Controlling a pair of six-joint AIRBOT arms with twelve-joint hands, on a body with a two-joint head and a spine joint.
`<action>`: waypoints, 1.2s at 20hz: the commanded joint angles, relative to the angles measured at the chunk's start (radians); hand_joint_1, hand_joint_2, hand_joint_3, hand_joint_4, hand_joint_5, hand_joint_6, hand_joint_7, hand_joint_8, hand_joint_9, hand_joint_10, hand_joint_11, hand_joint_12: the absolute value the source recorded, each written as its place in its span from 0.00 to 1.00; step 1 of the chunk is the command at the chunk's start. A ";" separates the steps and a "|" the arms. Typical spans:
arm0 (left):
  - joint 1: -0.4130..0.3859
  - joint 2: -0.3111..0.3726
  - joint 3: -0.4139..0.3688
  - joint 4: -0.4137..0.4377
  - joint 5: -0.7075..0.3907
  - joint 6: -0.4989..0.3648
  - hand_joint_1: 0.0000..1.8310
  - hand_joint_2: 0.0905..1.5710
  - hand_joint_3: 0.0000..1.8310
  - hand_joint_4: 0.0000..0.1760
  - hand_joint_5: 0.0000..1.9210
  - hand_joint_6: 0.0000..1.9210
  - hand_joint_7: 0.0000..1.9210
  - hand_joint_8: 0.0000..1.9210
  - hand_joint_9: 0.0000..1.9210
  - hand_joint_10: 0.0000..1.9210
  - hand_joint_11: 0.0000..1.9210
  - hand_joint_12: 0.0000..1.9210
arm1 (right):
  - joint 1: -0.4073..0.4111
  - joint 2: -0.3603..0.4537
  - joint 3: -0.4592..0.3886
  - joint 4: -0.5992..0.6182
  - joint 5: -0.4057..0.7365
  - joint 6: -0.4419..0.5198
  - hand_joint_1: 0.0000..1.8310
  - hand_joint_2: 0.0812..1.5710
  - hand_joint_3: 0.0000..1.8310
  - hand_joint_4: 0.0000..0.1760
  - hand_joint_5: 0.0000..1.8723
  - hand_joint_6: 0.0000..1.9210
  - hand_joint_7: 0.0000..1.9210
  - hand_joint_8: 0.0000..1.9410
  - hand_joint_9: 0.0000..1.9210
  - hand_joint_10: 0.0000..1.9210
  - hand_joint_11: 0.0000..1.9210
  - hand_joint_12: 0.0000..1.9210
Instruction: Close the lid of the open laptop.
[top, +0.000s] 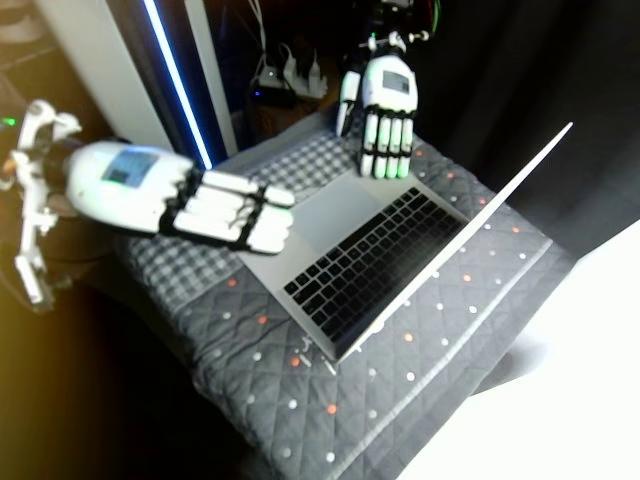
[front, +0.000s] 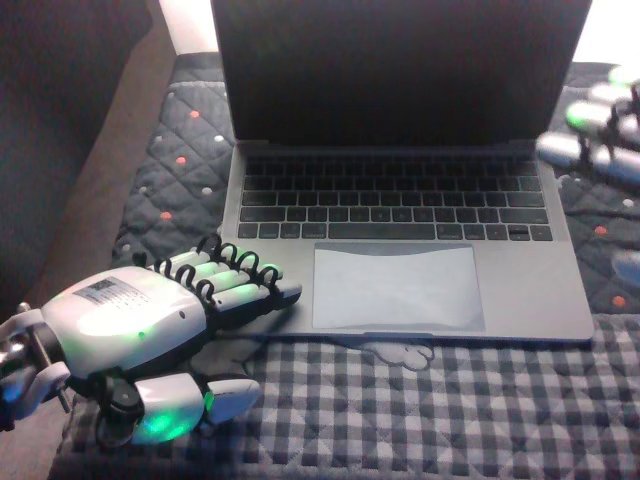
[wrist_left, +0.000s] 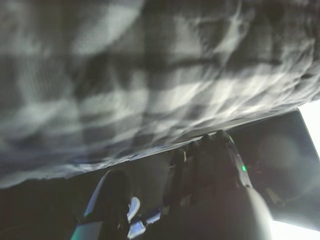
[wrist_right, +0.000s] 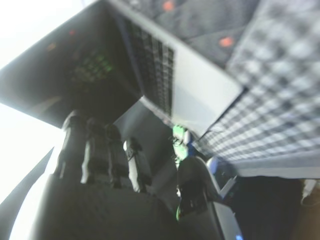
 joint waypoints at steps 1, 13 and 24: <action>0.000 -0.011 0.004 -0.001 -0.077 -0.014 0.12 0.91 0.00 0.10 0.06 0.00 0.04 0.00 0.04 0.00 0.00 0.07 | 0.019 0.002 0.007 0.009 0.121 -0.002 0.02 0.90 0.00 0.60 0.00 0.00 0.00 0.00 0.00 0.00 0.00 0.00; 0.003 -0.046 0.037 0.002 -0.049 -0.038 0.13 0.91 0.00 0.10 0.06 0.00 0.05 0.00 0.03 0.00 0.00 0.06 | 0.388 -0.182 0.168 -0.049 -0.035 -0.001 0.09 0.87 0.01 0.76 0.00 0.00 0.00 0.00 0.00 0.00 0.00 0.39; 0.003 -0.086 0.071 0.016 -0.043 -0.075 0.16 0.90 0.00 0.07 0.07 0.00 0.05 0.00 0.06 0.00 0.00 0.10 | 0.711 -0.304 0.289 0.097 -0.343 -0.252 0.00 0.87 0.01 0.29 0.00 0.00 0.00 0.00 0.00 0.00 0.00 0.00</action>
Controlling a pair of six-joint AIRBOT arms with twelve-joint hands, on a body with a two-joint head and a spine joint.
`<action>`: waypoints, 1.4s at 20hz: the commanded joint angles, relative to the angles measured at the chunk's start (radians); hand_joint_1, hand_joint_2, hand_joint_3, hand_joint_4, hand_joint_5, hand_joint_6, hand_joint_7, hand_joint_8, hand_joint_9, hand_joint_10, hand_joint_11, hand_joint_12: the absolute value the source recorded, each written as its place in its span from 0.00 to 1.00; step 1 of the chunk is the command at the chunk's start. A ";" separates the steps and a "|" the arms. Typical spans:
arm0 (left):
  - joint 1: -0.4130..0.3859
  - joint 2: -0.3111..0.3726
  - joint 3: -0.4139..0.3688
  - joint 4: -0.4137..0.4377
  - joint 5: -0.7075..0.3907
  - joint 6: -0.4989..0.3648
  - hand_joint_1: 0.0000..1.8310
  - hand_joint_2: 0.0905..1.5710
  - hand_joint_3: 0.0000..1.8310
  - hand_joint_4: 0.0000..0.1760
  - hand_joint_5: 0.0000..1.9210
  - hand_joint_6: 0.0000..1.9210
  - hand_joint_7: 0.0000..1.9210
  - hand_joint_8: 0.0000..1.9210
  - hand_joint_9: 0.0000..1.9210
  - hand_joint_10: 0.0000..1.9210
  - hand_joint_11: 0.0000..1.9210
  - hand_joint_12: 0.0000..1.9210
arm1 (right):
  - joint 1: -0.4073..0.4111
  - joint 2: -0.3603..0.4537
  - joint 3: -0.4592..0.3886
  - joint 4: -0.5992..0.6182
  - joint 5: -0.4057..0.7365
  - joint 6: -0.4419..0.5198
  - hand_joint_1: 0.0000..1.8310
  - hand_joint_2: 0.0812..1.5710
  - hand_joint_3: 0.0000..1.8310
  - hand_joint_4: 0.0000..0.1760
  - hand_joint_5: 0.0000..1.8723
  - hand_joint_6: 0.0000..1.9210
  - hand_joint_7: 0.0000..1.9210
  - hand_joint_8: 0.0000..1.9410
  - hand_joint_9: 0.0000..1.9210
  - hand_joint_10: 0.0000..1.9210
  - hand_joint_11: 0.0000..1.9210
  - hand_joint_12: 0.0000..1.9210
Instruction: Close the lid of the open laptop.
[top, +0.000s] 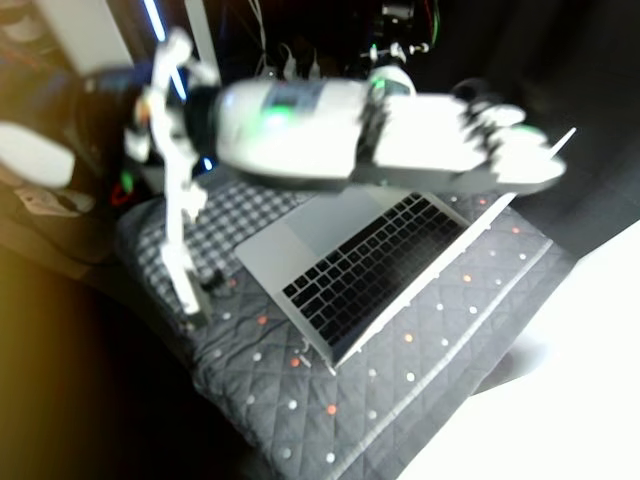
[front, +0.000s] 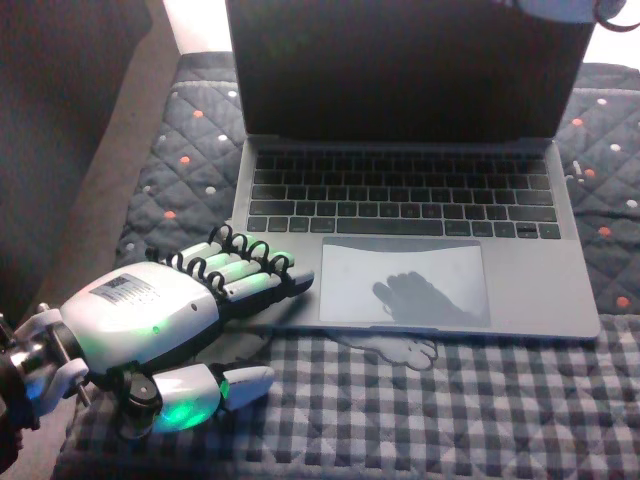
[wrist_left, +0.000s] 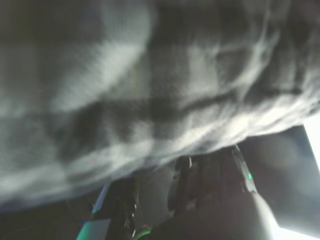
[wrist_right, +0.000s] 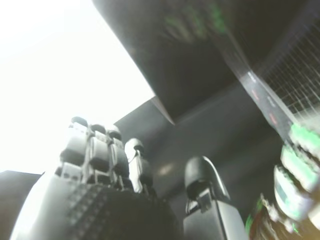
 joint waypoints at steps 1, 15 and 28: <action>0.001 -0.016 0.000 -0.003 -0.019 -0.016 0.15 0.90 0.00 0.08 0.07 0.00 0.05 0.00 0.06 0.00 0.00 0.11 | 0.010 0.006 0.019 0.023 0.057 -0.005 0.03 0.88 0.01 0.05 0.00 0.00 0.00 0.00 0.00 0.00 0.00 0.00; 0.011 -0.005 -0.008 -0.016 -0.048 -0.035 0.18 0.90 0.00 0.03 0.07 0.00 0.05 0.00 0.05 0.00 0.00 0.04 | 0.009 0.015 -0.011 -0.042 -0.068 -0.003 0.34 0.91 0.01 0.98 0.22 0.96 0.14 0.92 0.20 1.00 0.28 1.00; 0.065 0.054 -0.056 -0.110 -0.128 -0.005 0.17 0.88 0.00 0.16 0.07 0.00 0.05 0.00 0.04 0.00 0.00 0.14 | -0.129 0.135 -0.166 -0.708 0.067 0.708 0.22 0.74 0.00 0.00 0.00 0.37 0.00 0.67 0.00 0.85 0.00 1.00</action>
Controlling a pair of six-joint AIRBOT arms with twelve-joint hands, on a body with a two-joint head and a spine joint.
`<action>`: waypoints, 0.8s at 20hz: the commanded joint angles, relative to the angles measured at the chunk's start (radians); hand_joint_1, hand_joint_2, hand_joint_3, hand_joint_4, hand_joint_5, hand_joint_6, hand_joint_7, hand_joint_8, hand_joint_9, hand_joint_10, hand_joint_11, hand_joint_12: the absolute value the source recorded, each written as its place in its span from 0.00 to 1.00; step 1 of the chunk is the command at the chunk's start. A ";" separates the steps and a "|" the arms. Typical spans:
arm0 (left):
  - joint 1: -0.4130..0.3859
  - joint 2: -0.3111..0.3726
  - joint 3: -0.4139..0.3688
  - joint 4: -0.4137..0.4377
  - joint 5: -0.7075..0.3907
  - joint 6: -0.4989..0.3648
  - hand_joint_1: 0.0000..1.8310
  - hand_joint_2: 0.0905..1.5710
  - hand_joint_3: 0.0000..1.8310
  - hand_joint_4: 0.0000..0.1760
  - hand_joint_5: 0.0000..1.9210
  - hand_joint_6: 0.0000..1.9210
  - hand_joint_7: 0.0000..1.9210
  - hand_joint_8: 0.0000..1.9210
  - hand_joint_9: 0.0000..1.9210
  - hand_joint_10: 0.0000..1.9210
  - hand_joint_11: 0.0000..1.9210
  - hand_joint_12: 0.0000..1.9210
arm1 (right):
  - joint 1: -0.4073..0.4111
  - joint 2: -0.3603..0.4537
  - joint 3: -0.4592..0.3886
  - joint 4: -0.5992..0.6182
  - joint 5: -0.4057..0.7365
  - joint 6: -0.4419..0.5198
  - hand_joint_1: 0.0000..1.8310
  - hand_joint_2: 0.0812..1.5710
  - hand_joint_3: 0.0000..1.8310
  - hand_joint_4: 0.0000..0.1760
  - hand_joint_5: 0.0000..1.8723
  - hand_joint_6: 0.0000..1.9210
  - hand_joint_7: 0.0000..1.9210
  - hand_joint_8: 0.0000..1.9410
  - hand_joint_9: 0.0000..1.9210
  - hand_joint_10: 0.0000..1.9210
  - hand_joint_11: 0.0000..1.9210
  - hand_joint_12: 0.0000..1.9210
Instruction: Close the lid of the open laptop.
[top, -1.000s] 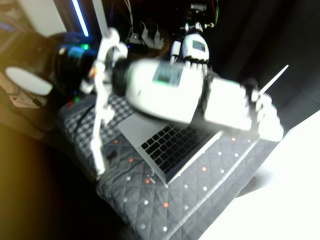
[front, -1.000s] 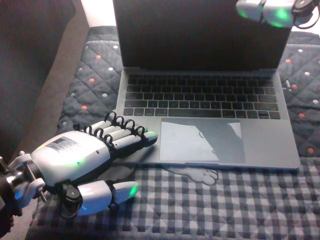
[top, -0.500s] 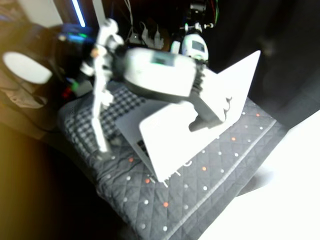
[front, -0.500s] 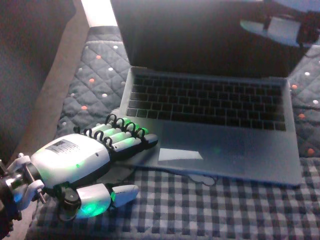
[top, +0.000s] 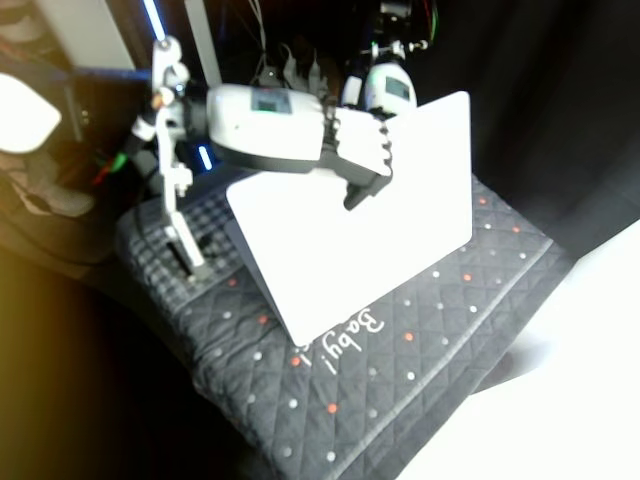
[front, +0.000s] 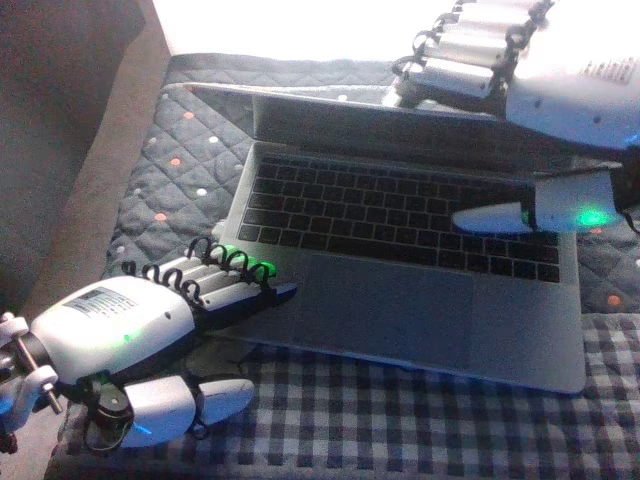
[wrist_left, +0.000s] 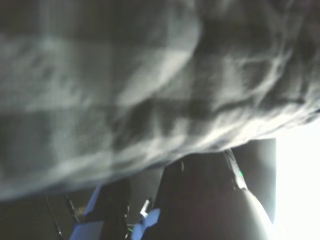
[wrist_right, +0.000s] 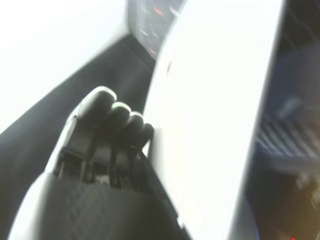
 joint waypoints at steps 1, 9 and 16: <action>0.008 0.015 -0.013 -0.010 -0.084 -0.004 0.18 0.88 0.00 0.18 0.08 0.00 0.07 0.00 0.06 0.01 0.00 0.21 | -0.006 0.012 -0.012 0.009 0.123 0.016 0.22 0.74 0.00 0.00 0.00 0.21 0.00 0.36 0.00 0.60 0.00 1.00; 0.066 0.149 -0.127 0.006 -0.415 -0.004 0.47 0.87 0.00 0.00 0.28 0.84 0.35 0.82 0.40 0.87 0.38 0.99 | -0.149 0.032 -0.025 -0.055 0.164 0.140 0.16 0.81 0.01 0.00 0.00 0.77 0.07 0.74 0.08 0.91 0.12 1.00; 0.097 0.206 -0.146 -0.038 -0.621 0.012 0.58 0.85 0.00 0.00 0.28 0.84 0.35 0.85 0.42 0.90 0.40 0.99 | -0.304 0.019 -0.012 -0.053 0.153 0.195 0.22 0.83 0.00 0.00 0.02 0.73 0.09 0.60 0.11 0.82 0.16 1.00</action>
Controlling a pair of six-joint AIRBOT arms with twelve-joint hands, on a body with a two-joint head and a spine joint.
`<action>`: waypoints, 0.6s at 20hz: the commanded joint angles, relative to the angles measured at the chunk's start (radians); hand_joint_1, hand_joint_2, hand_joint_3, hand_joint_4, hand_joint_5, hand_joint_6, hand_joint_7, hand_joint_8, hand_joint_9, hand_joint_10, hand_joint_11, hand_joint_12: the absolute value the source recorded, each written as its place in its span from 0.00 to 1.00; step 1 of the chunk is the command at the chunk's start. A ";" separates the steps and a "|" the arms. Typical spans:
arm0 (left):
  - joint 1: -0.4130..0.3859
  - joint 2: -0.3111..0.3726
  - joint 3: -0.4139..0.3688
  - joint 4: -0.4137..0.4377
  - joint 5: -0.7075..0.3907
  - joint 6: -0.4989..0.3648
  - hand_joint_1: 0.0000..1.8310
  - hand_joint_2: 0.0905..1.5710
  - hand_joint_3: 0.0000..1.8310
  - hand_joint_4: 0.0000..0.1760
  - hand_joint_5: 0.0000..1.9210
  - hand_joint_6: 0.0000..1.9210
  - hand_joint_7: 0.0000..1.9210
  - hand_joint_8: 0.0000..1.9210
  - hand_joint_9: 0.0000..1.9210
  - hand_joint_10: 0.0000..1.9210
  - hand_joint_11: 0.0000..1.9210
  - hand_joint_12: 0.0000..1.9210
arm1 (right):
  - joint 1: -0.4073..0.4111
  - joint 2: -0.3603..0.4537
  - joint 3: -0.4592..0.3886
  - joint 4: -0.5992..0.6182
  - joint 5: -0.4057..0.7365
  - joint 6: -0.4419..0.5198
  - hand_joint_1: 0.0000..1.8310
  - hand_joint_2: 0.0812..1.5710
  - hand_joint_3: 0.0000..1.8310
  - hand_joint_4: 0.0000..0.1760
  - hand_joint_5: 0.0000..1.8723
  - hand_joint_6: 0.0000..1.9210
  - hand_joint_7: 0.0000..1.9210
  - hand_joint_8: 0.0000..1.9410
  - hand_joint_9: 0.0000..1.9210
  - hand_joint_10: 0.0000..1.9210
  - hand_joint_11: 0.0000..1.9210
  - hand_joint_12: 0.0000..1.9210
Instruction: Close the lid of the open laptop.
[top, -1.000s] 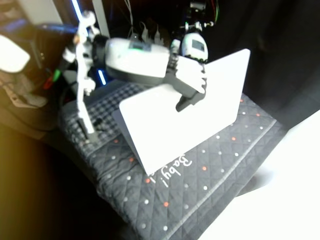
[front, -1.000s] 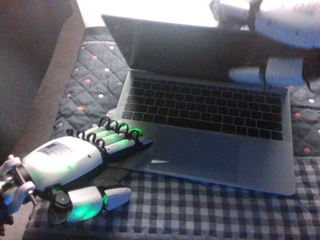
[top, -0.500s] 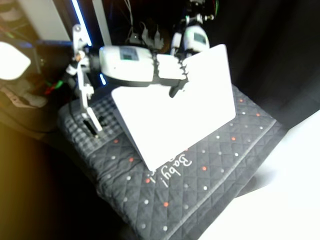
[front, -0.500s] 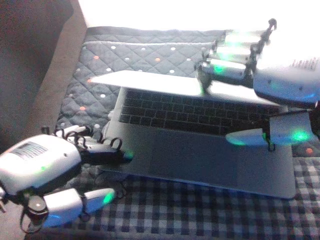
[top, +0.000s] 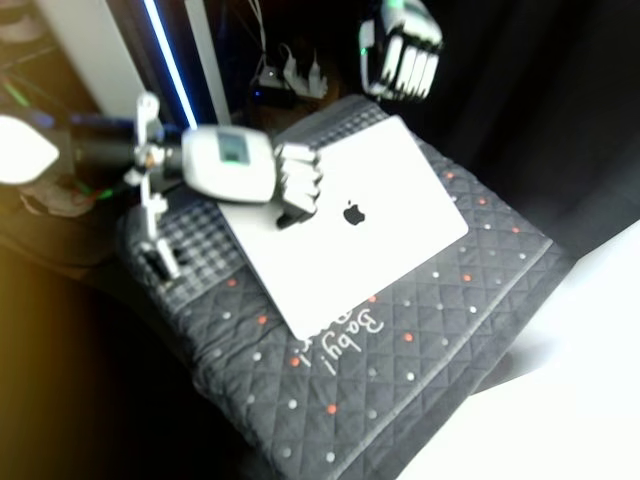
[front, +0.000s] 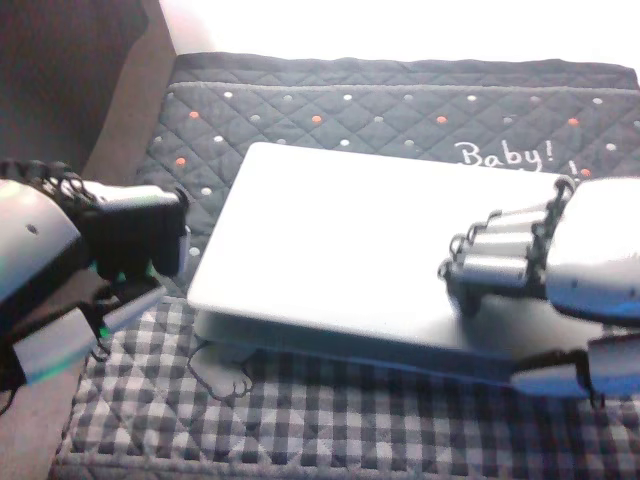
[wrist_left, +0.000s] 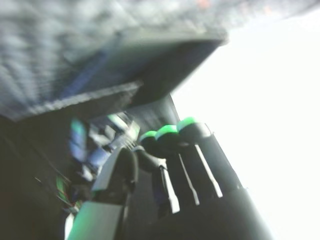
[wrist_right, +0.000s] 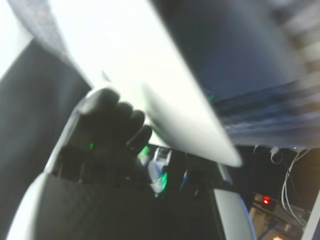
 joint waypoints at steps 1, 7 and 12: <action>-0.003 0.003 0.003 -0.001 -0.138 0.001 0.58 0.86 0.00 0.00 0.29 0.82 0.33 0.88 0.43 0.91 0.44 1.00 | 0.001 0.005 0.004 0.027 0.069 0.009 0.17 0.80 0.00 0.00 0.03 0.68 0.13 0.50 0.13 0.71 0.14 0.97; -0.011 0.003 0.013 -0.013 -0.147 0.007 0.60 0.83 0.00 0.00 0.33 0.76 0.37 0.82 0.44 0.90 0.43 0.99 | -0.023 0.000 0.002 0.022 0.043 0.015 0.10 0.83 0.00 0.00 0.06 0.46 0.25 0.23 0.18 0.47 0.10 0.87; -0.014 0.002 0.023 -0.027 -0.147 0.008 0.60 0.83 0.00 0.00 0.31 0.79 0.36 0.82 0.39 0.81 0.37 0.91 | -0.023 0.025 -0.005 0.039 0.113 0.014 0.12 0.90 0.01 0.00 0.00 0.22 0.07 0.14 0.00 0.30 0.00 0.58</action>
